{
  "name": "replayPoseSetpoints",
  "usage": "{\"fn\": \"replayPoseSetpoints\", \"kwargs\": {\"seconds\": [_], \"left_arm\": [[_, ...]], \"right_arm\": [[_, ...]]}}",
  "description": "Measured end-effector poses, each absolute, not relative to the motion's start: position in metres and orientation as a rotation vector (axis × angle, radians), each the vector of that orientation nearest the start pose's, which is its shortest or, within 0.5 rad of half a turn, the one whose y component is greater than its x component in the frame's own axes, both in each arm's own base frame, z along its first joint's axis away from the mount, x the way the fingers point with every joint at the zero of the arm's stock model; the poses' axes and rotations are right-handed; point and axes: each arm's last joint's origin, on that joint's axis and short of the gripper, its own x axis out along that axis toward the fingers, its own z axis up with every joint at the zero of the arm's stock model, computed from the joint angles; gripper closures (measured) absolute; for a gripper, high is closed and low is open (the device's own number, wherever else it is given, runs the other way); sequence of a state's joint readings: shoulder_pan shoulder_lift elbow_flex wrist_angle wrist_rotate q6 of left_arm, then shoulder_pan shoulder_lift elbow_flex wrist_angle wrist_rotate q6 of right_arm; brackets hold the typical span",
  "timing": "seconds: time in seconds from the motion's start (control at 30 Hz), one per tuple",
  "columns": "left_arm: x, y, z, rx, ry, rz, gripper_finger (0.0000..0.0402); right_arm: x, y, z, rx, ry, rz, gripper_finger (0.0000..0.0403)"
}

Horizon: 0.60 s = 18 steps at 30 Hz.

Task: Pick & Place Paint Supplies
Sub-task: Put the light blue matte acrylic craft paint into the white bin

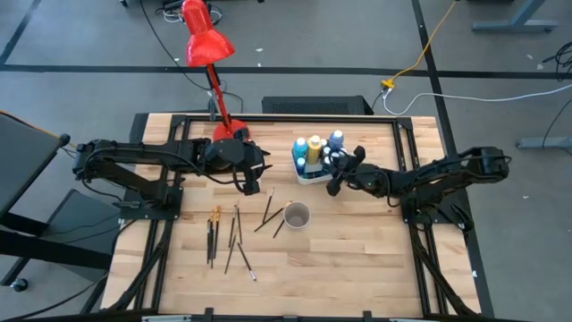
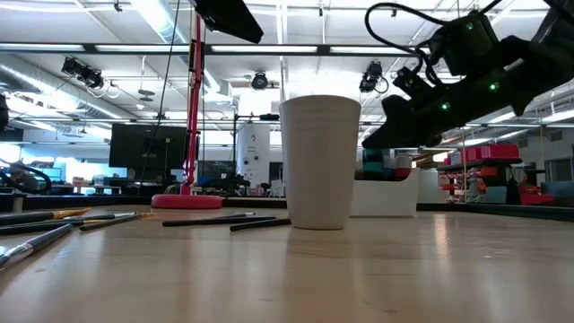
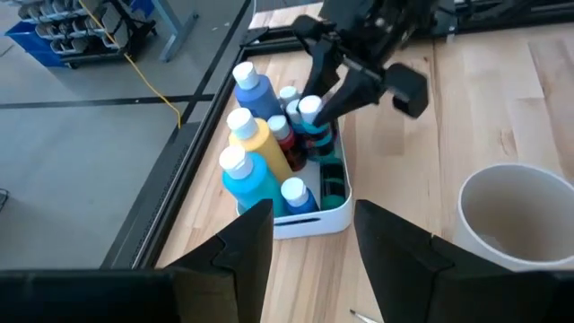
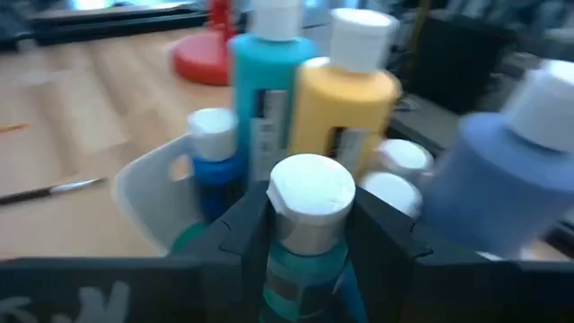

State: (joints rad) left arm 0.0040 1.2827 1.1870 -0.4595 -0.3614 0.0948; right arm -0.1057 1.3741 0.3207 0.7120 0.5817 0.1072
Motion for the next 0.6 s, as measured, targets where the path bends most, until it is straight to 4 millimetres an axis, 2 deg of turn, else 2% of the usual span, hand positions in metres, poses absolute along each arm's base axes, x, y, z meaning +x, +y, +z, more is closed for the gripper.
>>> {"fn": "replayPoseSetpoints", "kwargs": {"seconds": [0.17, 0.27, 0.6], "left_arm": [[0.2755, 0.0114, 0.3434, 0.191, 0.561, 0.33, 0.0235], [0.2754, 0.0114, 0.3434, 0.192, 0.561, 0.329, 0.0235], [0.2753, 0.0113, 0.3433, 0.192, 0.563, 0.329, 0.0235]], "right_arm": [[0.2287, -0.0407, 0.1433, 0.039, 0.298, -0.692, 0.0275], [0.229, -0.0407, 0.143, -0.018, 0.316, -0.682, 0.0269], [0.2298, -0.0406, 0.145, -0.059, 0.299, -0.665, 0.0216]]}}
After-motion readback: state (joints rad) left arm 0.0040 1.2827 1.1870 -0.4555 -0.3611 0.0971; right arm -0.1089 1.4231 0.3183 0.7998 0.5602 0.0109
